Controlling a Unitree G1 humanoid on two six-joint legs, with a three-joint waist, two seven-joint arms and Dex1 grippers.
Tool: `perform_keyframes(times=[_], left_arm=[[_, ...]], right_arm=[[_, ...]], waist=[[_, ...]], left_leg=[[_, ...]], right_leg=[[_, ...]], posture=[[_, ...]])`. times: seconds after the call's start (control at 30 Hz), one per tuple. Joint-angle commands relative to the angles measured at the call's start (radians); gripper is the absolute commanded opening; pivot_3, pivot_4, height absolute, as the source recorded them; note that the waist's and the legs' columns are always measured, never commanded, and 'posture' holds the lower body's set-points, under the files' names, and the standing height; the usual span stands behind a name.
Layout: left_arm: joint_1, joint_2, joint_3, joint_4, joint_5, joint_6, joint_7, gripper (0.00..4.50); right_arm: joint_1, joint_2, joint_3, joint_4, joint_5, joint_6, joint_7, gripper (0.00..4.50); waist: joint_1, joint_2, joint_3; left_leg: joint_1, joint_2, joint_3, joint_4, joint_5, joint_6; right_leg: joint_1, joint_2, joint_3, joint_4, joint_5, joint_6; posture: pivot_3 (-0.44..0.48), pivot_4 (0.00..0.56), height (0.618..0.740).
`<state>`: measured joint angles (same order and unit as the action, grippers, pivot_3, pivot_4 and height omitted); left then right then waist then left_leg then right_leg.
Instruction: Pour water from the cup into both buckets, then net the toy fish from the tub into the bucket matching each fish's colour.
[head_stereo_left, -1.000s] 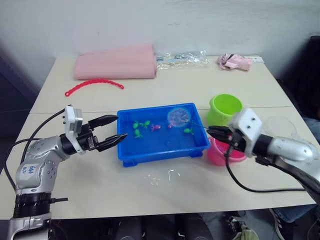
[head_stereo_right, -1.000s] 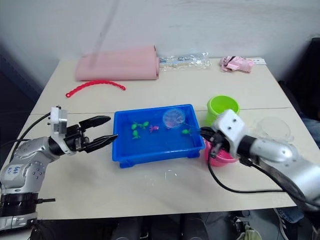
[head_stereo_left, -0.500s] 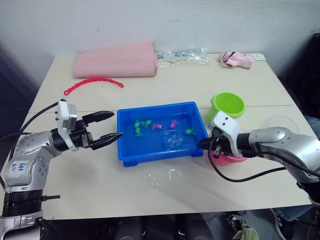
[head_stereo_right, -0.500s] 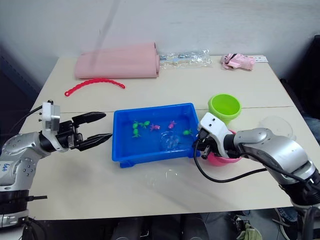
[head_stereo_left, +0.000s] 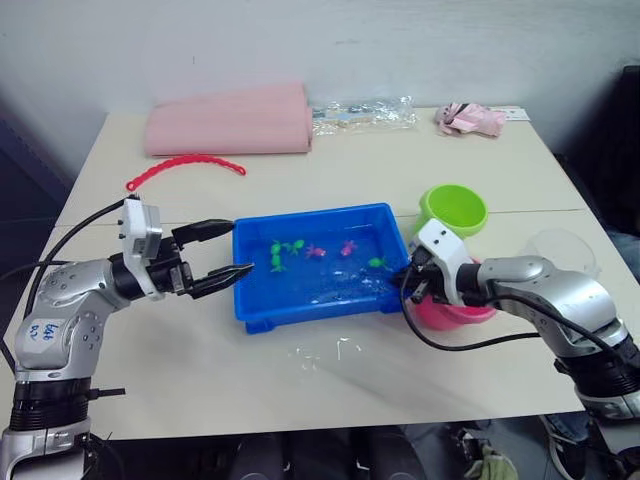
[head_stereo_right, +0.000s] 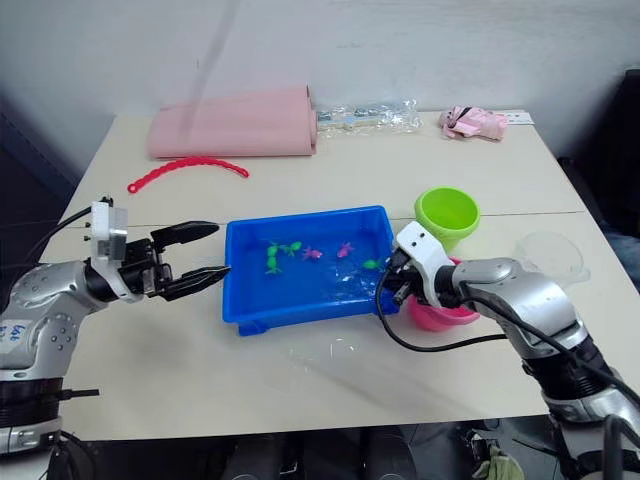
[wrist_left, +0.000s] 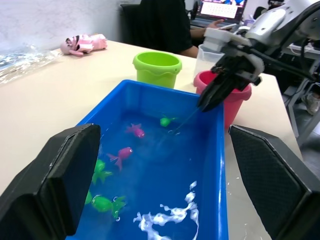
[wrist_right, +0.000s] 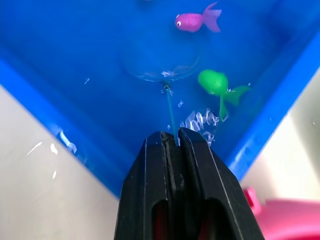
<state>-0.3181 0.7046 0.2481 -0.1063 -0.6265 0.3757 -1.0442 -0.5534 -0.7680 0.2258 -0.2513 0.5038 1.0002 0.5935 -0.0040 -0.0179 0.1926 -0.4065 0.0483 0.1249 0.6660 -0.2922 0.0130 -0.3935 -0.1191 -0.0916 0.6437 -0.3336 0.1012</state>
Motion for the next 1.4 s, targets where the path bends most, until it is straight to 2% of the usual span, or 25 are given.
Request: perform_keyframes(times=[0.03, 0.17, 0.53, 0.83, 1.17, 1.4], left_arm=[[-0.032, -0.003, -0.007, -0.031, -0.012, 0.008, 0.009, 4.47], [-0.043, -0.007, -0.015, -0.032, -0.013, 0.014, 0.014, 4.47], [-0.037, -0.017, -0.02, -0.038, -0.014, 0.022, 0.01, 4.47], [-0.063, -0.031, -0.051, -0.008, -0.01, 0.017, -0.02, 4.47], [-0.114, -0.063, -0.113, 0.026, -0.014, 0.013, -0.107, 4.47], [-0.144, -0.108, -0.162, 0.039, -0.015, 0.018, -0.149, 4.47]], right_arm=[[-0.004, 0.028, -0.035, 0.0, -0.045, -0.042, -0.02, 0.0], [0.018, 0.056, -0.048, -0.005, -0.083, -0.085, -0.034, 0.0], [0.175, 0.097, -0.177, -0.153, -0.07, -0.2, -0.026, 0.0], [0.302, 0.043, -0.304, -0.27, -0.038, -0.2, 0.01, 0.0], [0.512, 0.024, -0.555, -0.422, 0.11, -0.222, 0.1, 0.0], [0.654, 0.056, -0.723, -0.499, 0.173, -0.277, 0.092, 0.0]], waist=[[0.0, 0.0, 0.0], [0.0, 0.0, 0.0], [0.001, 0.0, 0.0], [0.002, 0.0, 0.0], [0.006, 0.0, 0.0], [0.006, 0.0, 0.0]], left_leg=[[0.0, 0.0, 0.0, 0.0, 0.0, 0.0], [0.0, 0.0, 0.0, 0.0, 0.0, 0.0], [0.0, 0.001, 0.0, 0.0, 0.0, 0.0], [0.0, 0.001, 0.0, 0.0, 0.0, -0.001], [0.0, 0.0, 0.0, 0.0, 0.0, -0.001], [0.001, 0.0, 0.0, 0.0, 0.001, -0.001]], right_leg=[[0.0, 0.0, 0.0, 0.0, 0.0, 0.0], [0.0, 0.001, 0.0, 0.001, 0.0, 0.0], [0.0, 0.002, 0.001, 0.0, 0.0, 0.0], [0.0, 0.002, 0.001, 0.0, 0.0, 0.0], [0.001, 0.003, 0.002, -0.001, 0.0, 0.0], [0.001, 0.003, 0.003, -0.001, 0.0, 0.0]], posture=[[0.0, 0.15, 0.74], [0.0, 0.15, 0.74], [0.0, 0.15, 0.74], [0.0, 0.15, 0.74], [0.0, 0.15, 0.74], [0.0, 0.15, 0.74]])
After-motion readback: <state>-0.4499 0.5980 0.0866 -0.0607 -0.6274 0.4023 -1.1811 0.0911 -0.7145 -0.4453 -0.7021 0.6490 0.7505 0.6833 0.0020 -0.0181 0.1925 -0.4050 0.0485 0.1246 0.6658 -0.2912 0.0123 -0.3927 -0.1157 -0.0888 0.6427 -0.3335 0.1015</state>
